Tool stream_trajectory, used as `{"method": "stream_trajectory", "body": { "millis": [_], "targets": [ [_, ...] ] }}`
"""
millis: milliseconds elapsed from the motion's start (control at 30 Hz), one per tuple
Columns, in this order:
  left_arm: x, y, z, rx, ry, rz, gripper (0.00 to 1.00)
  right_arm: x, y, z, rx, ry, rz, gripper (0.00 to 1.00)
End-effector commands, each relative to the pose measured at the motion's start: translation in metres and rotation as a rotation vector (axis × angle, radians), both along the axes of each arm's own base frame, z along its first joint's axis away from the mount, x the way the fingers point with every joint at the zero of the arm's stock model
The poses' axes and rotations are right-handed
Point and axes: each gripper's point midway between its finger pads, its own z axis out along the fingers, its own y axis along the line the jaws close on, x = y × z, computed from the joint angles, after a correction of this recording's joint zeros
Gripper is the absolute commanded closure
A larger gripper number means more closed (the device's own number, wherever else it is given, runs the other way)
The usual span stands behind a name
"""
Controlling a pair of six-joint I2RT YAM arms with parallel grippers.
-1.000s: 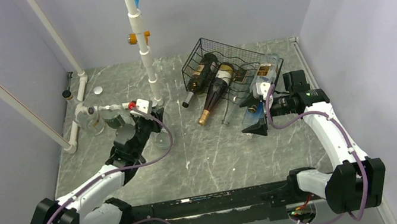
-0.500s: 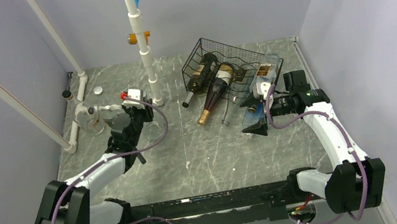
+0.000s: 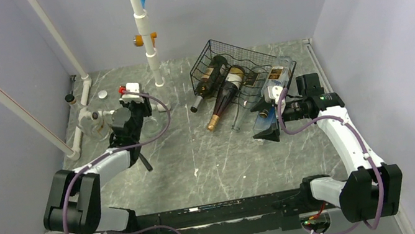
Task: Take the wine bottle off the wine rack
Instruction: Place the wine bottle at the center of the board.
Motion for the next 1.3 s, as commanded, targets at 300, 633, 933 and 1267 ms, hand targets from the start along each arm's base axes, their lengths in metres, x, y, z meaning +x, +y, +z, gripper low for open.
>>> {"method": "stream_trajectory", "body": {
  "millis": [300,633,933,1267],
  "targets": [
    [0.017,0.010,0.109,-0.032,-0.369,0.006,1.00,-0.002,0.003,0.003,0.032,-0.015,0.025,0.00],
    [0.014,0.012,0.091,-0.054,-0.323,0.006,0.72,-0.001,0.003,0.003,0.032,-0.014,0.024,0.00],
    [0.005,0.013,0.094,-0.057,-0.303,0.002,0.45,-0.002,0.003,0.003,0.032,-0.016,0.025,0.00],
    [-0.017,0.010,0.119,-0.101,-0.273,-0.041,0.23,-0.003,0.003,0.006,0.036,-0.023,0.027,0.00]
  ]
}}
